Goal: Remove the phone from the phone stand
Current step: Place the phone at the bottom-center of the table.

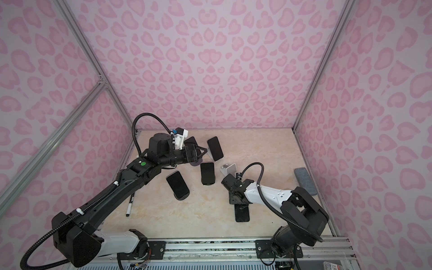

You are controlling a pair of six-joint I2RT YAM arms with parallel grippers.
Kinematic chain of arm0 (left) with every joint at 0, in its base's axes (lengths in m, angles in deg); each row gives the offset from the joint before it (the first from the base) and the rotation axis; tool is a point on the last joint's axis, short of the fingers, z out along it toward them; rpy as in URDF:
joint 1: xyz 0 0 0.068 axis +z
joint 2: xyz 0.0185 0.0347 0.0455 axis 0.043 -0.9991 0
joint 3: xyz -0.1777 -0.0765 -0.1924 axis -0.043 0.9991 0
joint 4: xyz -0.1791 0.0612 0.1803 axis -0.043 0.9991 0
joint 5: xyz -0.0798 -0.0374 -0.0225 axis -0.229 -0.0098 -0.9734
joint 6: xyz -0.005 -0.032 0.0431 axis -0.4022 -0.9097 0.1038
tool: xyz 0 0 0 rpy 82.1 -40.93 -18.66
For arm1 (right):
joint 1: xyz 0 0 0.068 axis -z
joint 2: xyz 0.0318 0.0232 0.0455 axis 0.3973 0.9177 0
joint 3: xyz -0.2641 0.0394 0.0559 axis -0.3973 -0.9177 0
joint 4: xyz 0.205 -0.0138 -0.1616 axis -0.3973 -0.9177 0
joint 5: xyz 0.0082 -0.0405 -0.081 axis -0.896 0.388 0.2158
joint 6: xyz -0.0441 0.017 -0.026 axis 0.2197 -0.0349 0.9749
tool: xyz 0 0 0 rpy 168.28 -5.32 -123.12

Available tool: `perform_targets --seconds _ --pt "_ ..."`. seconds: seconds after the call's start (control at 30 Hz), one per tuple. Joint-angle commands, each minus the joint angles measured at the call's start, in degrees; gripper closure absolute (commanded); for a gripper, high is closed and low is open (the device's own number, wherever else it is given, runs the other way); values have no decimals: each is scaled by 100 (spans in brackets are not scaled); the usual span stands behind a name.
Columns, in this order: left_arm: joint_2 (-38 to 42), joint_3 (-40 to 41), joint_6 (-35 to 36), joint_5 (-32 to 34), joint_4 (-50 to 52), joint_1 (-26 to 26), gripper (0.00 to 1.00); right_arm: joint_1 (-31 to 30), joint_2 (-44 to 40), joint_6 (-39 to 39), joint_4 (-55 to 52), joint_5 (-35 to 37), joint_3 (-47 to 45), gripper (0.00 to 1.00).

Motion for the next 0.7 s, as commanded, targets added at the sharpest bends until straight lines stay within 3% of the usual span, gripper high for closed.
perform_targets --seconds 0.0,0.67 --pt "31 -11 21 90 -47 2 7 -120 128 -354 -83 460 39 35" --pt "45 -56 108 192 34 24 7 -184 105 -169 518 -105 -322 27"
